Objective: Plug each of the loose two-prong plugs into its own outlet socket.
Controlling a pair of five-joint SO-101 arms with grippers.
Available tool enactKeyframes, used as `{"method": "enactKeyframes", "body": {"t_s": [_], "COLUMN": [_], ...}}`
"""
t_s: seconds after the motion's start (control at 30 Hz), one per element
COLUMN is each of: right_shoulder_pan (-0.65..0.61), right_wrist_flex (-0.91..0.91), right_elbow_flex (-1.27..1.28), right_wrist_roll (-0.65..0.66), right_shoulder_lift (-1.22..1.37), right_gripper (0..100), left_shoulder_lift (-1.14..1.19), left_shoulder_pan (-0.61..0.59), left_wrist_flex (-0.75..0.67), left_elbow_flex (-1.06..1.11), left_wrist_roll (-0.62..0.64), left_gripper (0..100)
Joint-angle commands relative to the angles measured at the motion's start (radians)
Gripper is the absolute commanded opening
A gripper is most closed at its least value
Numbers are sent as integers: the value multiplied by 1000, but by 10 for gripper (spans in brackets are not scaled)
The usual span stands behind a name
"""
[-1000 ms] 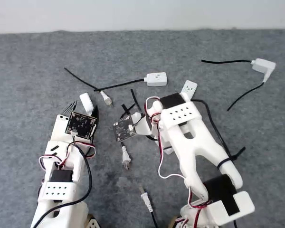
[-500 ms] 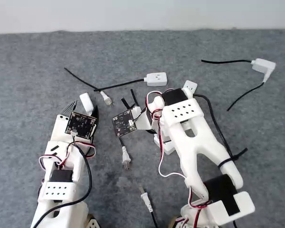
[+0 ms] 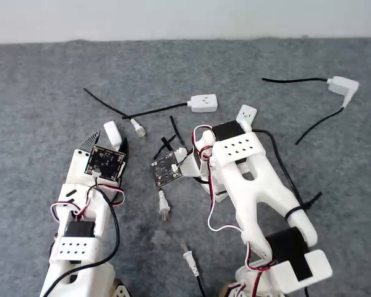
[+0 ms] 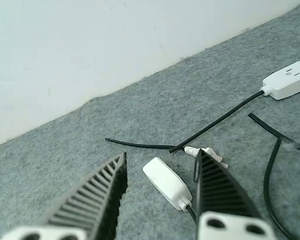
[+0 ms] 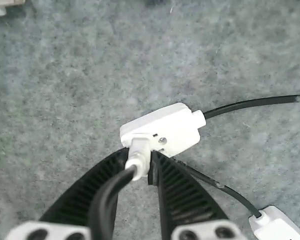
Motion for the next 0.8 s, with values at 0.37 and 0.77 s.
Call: {"method": "enactKeyframes", "body": {"t_s": [0.37, 0.77], "right_shoulder_pan": [1, 10], "right_wrist_flex": [-113, -108], "right_elbow_flex": [25, 15], "right_wrist_roll": [6, 14], "right_shoulder_lift": [94, 150], "right_gripper": [8, 8], "left_shoulder_lift": [3, 3], "left_shoulder_pan": [2, 3], "left_wrist_flex": [-26, -28], "left_elbow_flex": [-7, -7], "left_wrist_roll": [-9, -9], "left_gripper": [217, 217]}}
